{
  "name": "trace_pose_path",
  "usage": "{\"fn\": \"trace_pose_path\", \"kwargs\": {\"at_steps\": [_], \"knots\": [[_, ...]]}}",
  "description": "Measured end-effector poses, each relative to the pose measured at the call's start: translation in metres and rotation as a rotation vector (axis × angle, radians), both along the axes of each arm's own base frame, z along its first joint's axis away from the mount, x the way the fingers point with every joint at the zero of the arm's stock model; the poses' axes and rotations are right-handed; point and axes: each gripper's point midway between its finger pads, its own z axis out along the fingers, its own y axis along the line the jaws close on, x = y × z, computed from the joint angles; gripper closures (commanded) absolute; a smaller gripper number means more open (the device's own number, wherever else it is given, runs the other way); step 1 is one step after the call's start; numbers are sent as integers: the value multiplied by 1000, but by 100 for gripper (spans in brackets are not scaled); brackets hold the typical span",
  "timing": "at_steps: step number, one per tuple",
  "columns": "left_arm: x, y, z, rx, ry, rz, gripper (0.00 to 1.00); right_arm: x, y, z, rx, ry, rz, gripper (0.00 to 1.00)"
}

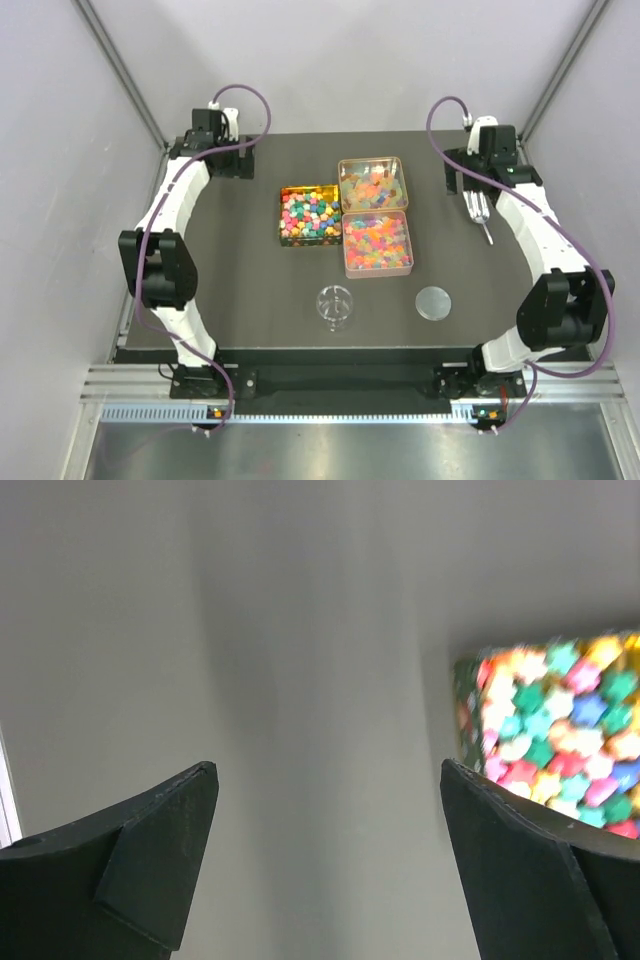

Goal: Pack the candies
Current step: Pick up the spatula from the center of the board.

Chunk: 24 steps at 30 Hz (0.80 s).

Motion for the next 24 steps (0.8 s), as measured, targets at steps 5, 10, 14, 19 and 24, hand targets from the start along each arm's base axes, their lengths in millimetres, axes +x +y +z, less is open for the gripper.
{"fn": "trace_pose_path", "kwargs": {"at_steps": [5, 10, 14, 19, 24], "knots": [[15, -4, 19, -16, -46, -13, 7, -26, -20, -33, -105, 85, 4, 0], [14, -4, 19, -12, -40, -15, 14, -59, -62, -69, -148, 198, -15, 6], [12, -3, 16, 1, -30, -28, 21, -70, -81, -84, -118, 245, -13, 21], [14, -5, 7, 2, 1, -50, 22, -66, -62, -104, -47, 302, 130, 24], [20, -8, -5, 0, 26, -69, 19, -63, -56, -122, -15, 363, 193, 26]]}}
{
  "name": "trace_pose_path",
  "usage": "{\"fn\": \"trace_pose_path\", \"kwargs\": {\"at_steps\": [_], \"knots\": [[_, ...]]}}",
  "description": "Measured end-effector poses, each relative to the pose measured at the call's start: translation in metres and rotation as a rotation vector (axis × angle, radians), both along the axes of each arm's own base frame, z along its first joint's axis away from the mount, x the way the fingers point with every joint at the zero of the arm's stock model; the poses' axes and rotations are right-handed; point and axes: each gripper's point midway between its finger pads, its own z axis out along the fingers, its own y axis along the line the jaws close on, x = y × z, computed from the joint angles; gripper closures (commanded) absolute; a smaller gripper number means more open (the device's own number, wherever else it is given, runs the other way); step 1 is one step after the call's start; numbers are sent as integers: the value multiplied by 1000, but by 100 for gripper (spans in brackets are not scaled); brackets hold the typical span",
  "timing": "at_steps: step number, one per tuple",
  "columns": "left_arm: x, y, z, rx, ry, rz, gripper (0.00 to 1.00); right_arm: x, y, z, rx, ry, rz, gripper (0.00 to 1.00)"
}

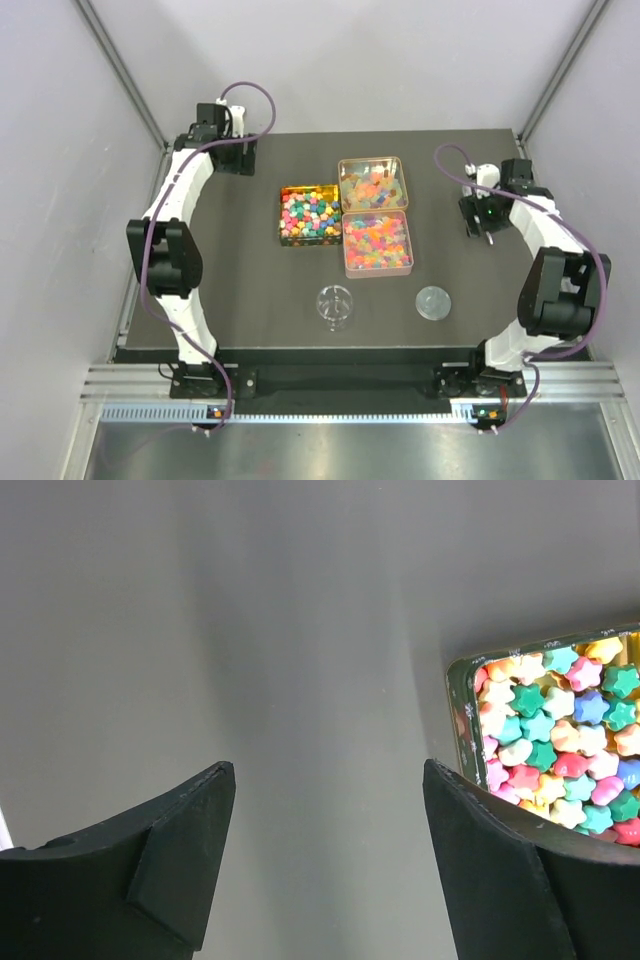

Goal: Pack the candies
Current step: Pick up the spatula from the center of the board.

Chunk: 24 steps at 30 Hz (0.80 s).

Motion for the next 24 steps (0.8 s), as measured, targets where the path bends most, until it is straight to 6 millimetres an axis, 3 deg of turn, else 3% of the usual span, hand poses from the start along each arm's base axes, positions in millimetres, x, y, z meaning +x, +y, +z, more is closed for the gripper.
{"fn": "trace_pose_path", "kwargs": {"at_steps": [8, 17, 20, 24], "knots": [[7, -6, 4, -19, 0, -23, 27, 10, -19, -20, 17, 42, -19, 30], [21, -13, 16, -49, -30, -48, 33, 16, -26, -43, 21, 79, -9, 44], [21, -14, 15, -54, -25, -47, 32, 24, -27, -47, 27, 76, -4, 46], [19, -14, 14, -57, -14, -43, 32, 37, -31, -51, 21, 58, -3, 57]]}}
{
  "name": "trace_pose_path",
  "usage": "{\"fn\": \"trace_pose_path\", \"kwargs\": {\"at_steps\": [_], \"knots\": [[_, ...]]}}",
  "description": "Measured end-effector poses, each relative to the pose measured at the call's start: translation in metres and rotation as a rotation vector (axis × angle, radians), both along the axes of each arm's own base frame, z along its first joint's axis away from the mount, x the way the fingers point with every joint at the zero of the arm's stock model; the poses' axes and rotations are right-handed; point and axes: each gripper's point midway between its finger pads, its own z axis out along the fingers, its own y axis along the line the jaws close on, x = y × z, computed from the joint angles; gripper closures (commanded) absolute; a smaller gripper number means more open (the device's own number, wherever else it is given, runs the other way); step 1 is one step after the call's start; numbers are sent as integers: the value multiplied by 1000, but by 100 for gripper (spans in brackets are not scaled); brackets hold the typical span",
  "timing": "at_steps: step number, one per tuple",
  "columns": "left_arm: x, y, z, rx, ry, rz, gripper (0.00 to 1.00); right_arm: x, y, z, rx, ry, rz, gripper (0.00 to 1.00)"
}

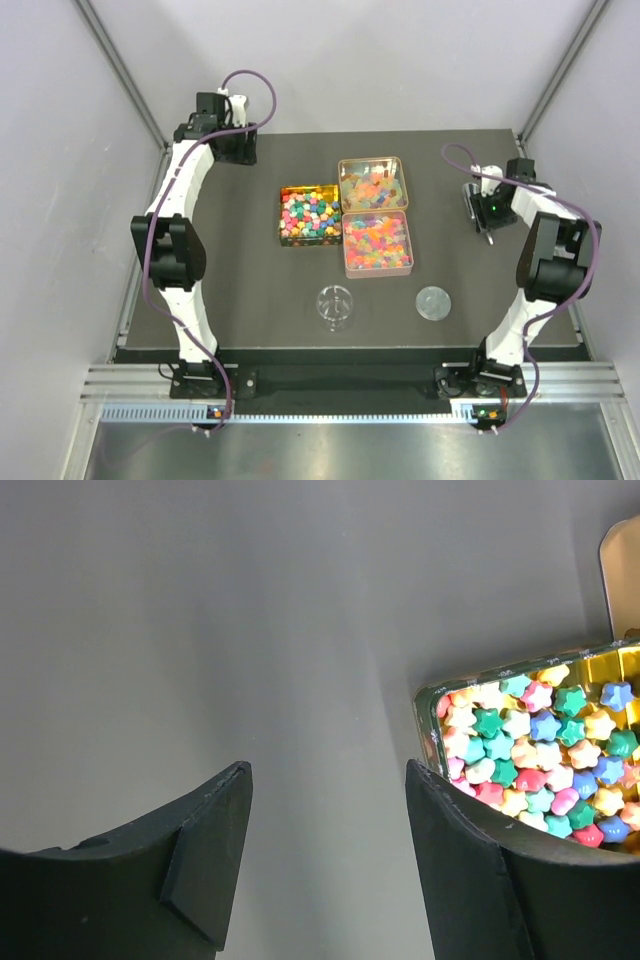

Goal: Pack the candies
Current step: Pick up the spatula from the center of the board.

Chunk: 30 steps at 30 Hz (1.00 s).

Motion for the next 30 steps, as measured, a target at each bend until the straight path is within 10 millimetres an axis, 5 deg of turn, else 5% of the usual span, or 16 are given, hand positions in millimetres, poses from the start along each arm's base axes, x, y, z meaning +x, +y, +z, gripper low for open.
{"fn": "trace_pose_path", "kwargs": {"at_steps": [3, 8, 14, 16, 19, 21, 24, 27, 30], "knots": [[2, 0, 4, 2, -7, -2, 33, 6, -3, -7, 4, 0, -3, 67], [7, 0, 10, 7, -28, -8, 30, 6, -2, -16, 17, 18, -4, 99], [11, -14, 18, -38, -45, -57, 33, 2, 4, -5, 26, 31, 31, 100], [11, -28, 26, -86, -60, -117, 33, 1, 9, 18, 3, 11, 83, 100], [6, -61, 44, -146, -91, -256, 30, 14, 30, 79, -62, -91, 229, 100], [-1, -90, 59, -175, -121, -369, 30, 30, 53, 126, -101, -193, 326, 100], [-19, -149, 84, -252, -167, -538, 32, 52, 114, 199, -111, -361, 488, 100], [-39, -207, 108, -376, -205, -662, 45, 56, 169, 236, -68, -440, 608, 100], [-51, -233, 124, -474, -205, -707, 55, 53, 207, 237, -33, -436, 693, 100]]}}
